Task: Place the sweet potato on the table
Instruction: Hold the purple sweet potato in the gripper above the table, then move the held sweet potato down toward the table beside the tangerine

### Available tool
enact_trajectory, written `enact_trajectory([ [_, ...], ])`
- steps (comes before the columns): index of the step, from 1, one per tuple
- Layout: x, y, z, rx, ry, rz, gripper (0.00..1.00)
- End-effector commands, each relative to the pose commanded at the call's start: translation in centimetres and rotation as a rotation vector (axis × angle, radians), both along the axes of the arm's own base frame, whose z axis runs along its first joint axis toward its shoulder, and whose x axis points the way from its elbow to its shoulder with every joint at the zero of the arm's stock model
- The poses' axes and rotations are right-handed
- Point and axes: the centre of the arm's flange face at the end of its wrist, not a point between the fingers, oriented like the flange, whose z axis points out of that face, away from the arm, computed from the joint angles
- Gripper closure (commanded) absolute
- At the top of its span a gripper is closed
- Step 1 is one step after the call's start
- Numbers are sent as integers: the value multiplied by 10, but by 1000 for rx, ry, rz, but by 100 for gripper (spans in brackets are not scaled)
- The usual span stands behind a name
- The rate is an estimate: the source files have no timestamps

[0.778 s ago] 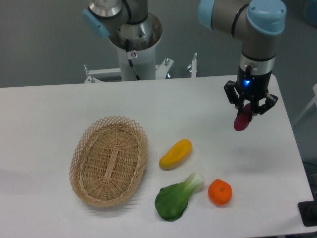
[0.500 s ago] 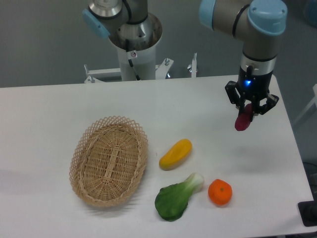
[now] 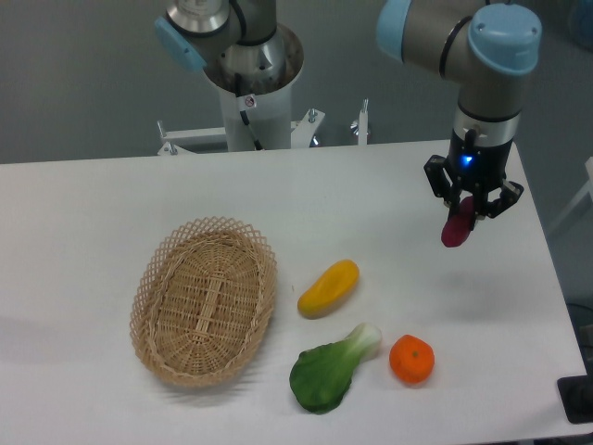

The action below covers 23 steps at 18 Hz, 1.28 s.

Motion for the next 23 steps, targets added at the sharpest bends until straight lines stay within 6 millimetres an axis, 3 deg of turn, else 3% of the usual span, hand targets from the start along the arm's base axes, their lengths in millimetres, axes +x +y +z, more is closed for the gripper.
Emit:
enact_trajectory([
  [3,5,0,-24,14,32,4,70],
  [8,-10,9,-69,44,46,87,70],
  [14,-2,49,-104,98,-18,289,70],
  [23,16,52,-148,-7,-36,75,70],
])
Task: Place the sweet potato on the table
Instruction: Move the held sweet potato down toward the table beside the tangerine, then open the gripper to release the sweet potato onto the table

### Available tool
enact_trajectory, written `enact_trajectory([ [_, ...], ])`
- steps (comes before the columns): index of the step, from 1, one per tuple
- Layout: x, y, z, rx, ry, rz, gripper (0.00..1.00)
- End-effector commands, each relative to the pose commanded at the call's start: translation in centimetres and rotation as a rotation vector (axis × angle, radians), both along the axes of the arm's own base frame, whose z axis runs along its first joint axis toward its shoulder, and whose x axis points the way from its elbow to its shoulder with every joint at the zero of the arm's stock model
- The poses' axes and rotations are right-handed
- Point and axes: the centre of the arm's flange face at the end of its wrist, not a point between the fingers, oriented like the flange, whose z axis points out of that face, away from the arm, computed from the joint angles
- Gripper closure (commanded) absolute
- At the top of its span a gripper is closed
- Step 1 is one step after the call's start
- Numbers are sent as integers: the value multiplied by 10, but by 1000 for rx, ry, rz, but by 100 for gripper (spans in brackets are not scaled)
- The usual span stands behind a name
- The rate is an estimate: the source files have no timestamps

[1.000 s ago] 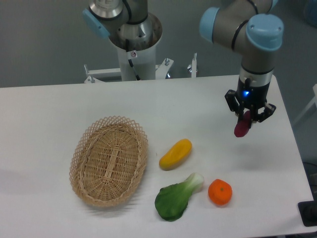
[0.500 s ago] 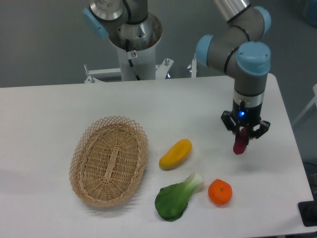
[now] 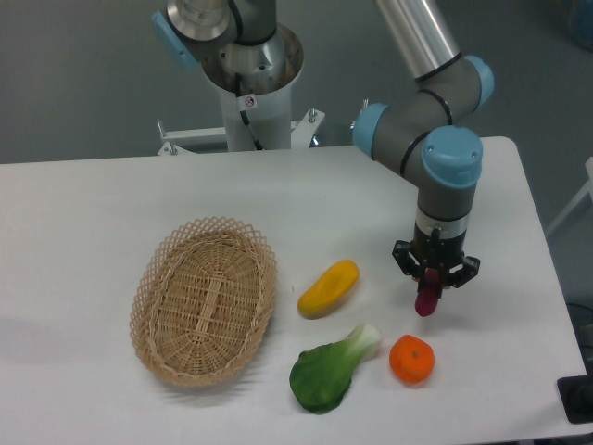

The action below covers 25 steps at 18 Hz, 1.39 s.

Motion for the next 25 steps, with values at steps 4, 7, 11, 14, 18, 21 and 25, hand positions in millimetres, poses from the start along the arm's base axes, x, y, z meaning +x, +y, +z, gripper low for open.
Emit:
enact_trajectory([
  [4,8,14,-13,-25,-3,-22,70],
  [7,10,16,-14,-45,4,-24,69],
  [11,10,16,-13,-44,5,-24,57],
  [14,8,16,-4,-36,22,-28,1],
  [18,8,13,17,-20,51,-14,0],
  [21,7,10,33,-6,75,-4,0],
  [25,-9,19,90,39,170,-5,0],
])
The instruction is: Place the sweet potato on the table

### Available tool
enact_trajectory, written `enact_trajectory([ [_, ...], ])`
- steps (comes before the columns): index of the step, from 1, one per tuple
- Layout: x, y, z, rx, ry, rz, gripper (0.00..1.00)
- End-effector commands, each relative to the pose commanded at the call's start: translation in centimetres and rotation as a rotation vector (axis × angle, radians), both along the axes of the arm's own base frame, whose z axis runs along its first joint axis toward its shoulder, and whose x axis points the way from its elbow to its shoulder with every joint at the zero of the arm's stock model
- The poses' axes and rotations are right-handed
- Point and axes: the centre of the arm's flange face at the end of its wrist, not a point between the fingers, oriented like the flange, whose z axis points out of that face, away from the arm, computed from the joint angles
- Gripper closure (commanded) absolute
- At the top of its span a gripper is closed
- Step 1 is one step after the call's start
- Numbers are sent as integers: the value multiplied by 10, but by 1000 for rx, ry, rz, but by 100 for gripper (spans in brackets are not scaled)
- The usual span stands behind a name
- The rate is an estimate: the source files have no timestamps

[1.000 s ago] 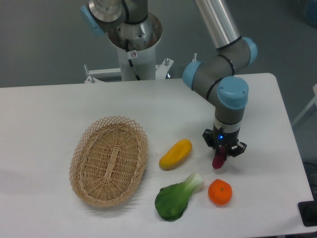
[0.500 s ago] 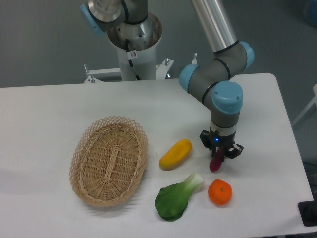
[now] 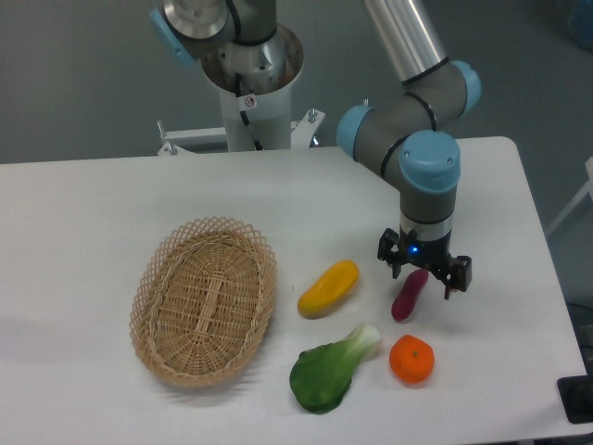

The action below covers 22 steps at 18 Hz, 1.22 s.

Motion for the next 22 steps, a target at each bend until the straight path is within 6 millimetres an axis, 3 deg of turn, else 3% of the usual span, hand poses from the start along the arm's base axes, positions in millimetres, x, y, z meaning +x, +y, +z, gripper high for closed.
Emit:
enact_trajectory([
  [2,-4,-6,37,4,57,17,0],
  [5,-13,-38,77,-9,89,61,0],
  [11,-25,-83,127,-145,-31,-75,0],
  [17,-37,-142,140,-210,-94,-207,0],
  [22,-39,-150,140,-168,-106,-232,0],
])
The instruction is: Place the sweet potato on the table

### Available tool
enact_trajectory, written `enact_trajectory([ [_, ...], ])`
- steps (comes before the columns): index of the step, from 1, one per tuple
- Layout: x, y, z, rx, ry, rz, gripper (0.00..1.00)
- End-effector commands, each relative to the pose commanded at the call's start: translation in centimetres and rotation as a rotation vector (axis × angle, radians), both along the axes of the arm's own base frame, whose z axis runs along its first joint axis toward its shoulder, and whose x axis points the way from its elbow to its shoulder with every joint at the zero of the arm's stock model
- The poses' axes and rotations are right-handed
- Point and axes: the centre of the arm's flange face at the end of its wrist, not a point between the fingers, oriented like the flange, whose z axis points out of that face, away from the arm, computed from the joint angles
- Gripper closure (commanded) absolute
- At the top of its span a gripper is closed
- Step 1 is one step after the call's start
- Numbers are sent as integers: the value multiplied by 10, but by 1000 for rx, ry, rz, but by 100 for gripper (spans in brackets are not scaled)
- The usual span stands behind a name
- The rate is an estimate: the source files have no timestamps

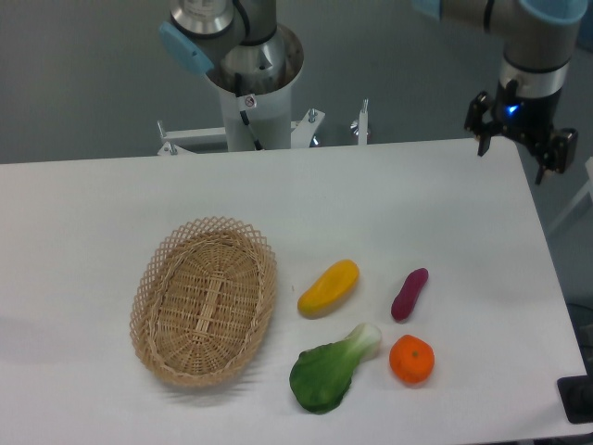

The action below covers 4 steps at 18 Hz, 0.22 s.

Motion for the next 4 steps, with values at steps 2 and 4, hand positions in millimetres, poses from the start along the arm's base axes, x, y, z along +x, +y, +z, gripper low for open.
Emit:
enact_trajectory([
  [2,0,1,0,6,0,-1,0],
  [4,0,2,0,9,-1,4,0],
])
